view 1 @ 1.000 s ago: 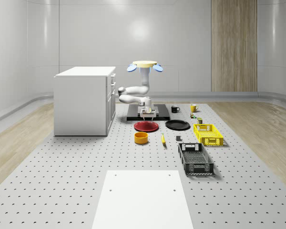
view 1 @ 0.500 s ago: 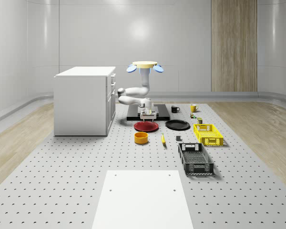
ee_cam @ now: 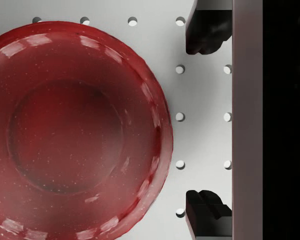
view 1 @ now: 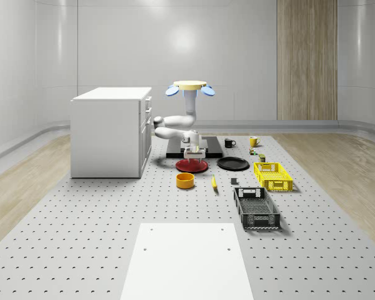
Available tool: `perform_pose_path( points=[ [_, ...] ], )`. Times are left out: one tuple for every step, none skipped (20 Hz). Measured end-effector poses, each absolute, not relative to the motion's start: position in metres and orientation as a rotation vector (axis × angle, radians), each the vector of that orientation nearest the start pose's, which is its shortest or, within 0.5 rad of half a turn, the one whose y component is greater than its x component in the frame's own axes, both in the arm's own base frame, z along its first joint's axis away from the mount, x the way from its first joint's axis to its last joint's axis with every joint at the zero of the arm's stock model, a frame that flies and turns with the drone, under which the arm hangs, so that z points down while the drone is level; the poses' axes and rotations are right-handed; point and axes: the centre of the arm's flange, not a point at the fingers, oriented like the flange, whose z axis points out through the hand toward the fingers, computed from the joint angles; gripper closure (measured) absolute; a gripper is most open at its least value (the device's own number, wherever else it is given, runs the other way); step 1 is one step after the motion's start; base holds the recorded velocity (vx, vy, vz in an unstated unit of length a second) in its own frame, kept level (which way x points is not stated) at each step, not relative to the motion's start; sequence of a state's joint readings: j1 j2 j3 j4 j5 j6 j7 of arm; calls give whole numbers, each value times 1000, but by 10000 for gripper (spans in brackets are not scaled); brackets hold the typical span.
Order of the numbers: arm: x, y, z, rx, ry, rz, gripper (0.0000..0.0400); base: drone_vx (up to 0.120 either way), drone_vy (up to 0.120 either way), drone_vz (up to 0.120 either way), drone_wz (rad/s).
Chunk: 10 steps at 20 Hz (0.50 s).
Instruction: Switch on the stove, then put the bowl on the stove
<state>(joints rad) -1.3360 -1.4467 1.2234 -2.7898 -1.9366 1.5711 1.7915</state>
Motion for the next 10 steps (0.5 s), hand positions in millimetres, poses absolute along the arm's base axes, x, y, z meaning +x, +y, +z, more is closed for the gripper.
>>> perform_pose_path(
  points=[
    [321, -38, 537, 0, -2, 785, 0, 120, 0, 0, 0],
    [321, -38, 537, 0, -2, 785, 0, 120, 0, 0, 0],
    [321, -38, 537, 0, -2, 785, 0, 120, 0, 0, 0],
    [321, -38, 537, 0, -2, 785, 0, 120, 0, 0, 0],
    [321, -38, 537, 0, -2, 785, 0, 120, 0, 0, 0],
    [321, -38, 537, 0, -2, 785, 0, 120, 0, 0, 0],
    [321, -38, 537, 0, -2, 785, 0, 120, 0, 0, 0],
    [321, -38, 537, 0, -2, 785, 0, 120, 0, 0, 0],
    [321, -38, 537, 0, -2, 785, 0, 120, 0, 0, 0],
    [321, -38, 537, 0, -2, 785, 0, 120, 0, 0, 0]
  ],
)
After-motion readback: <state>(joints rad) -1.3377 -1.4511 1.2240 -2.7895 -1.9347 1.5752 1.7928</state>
